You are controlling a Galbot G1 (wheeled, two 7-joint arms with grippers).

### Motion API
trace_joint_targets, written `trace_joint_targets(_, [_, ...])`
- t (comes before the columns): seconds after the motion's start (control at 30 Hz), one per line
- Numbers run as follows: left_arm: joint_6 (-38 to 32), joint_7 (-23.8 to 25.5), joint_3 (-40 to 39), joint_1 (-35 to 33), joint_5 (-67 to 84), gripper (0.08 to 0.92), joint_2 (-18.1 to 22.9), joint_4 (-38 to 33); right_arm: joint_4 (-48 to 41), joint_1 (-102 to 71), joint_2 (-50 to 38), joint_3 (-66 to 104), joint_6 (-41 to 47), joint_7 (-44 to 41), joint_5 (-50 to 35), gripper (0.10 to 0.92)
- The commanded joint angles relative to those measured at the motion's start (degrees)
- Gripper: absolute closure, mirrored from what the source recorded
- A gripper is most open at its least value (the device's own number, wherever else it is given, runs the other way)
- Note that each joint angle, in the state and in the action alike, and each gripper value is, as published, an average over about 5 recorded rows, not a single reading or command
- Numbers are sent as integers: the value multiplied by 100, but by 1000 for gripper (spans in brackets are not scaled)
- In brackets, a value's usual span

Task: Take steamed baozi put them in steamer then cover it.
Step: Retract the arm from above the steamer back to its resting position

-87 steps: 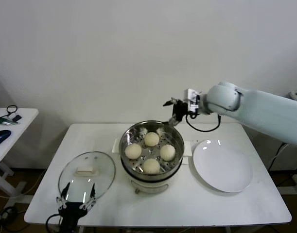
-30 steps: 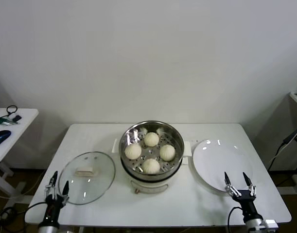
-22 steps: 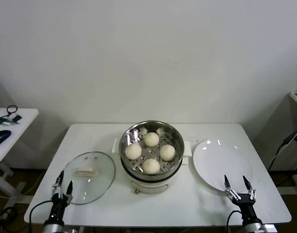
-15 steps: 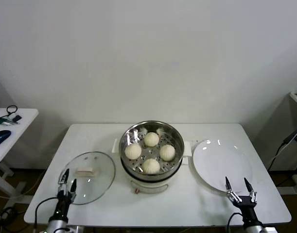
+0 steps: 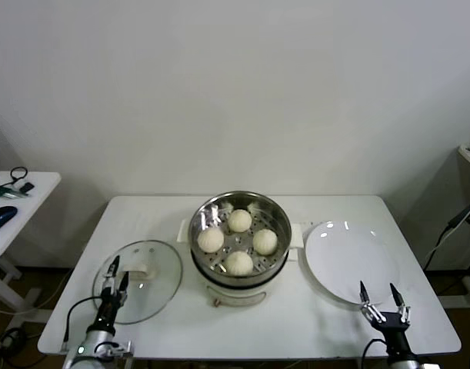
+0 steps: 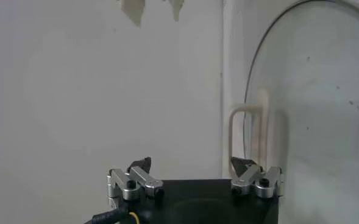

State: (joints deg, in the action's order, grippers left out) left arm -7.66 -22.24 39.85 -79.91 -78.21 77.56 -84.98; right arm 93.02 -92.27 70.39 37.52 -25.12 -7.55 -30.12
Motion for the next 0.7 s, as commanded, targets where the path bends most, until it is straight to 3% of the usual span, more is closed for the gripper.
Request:
trace_joint_targets(0.03, [3,12,-38,309,-66,177,-33,272,30,-16,32,51,-23,1,7,203])
trace_joint_targets(0.33, [26,-36,-92,445,-38,199,-37,559,4,-10,83,45,-35,24,8,203])
trace_joint_targets(0.7, [-156,-168,-53,448,-33,502,-74,785,14,24,119,39,-41,18,22,203])
